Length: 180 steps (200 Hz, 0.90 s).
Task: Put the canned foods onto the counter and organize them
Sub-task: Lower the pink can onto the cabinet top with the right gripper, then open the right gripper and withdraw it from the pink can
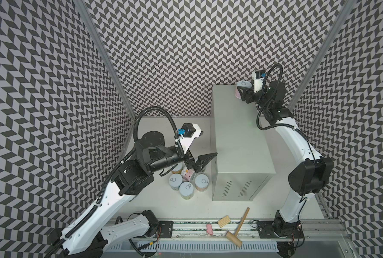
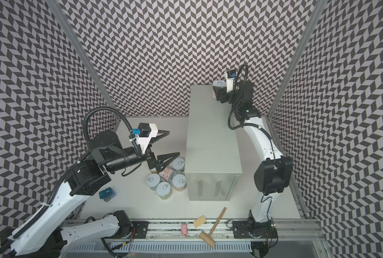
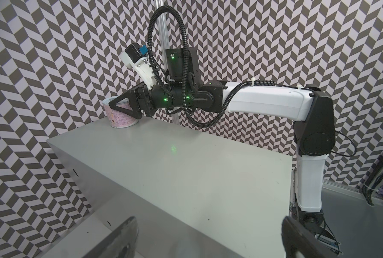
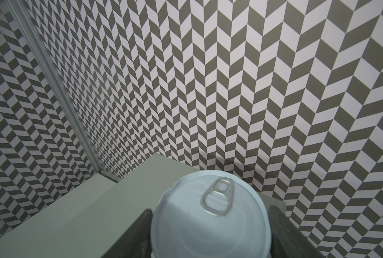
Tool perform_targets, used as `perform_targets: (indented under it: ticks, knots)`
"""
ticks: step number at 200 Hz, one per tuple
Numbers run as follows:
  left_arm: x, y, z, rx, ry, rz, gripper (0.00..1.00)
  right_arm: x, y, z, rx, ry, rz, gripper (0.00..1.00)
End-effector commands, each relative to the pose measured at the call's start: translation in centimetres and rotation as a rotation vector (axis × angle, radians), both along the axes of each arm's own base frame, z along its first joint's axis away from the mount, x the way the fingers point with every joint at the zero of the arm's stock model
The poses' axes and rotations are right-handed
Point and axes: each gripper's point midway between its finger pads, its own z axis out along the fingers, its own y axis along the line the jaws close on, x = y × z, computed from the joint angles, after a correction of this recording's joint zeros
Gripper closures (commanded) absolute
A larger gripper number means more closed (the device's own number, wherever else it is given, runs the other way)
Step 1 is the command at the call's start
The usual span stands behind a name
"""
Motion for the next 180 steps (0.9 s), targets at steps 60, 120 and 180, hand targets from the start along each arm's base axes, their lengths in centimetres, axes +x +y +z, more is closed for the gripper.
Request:
perform_targets:
  ticks: [60, 120, 180]
  knots:
    - [1.1, 0.2, 0.5, -0.018, 0.004, 0.048, 0.0, -4.0, -0.6, 7.4, 0.058, -0.133, 0.013, 0.06]
    - [2.1, 0.6, 0.6, -0.033, 0.049, 0.113, 0.0, -11.9, -1.5, 9.5, 0.111, -0.089, 0.024, 0.01]
    - [5.8, 2.6, -1.8, -0.027, 0.184, 0.358, 0.0, -21.3, 1.7, 6.9, 0.045, -0.01, 0.079, 0.01]
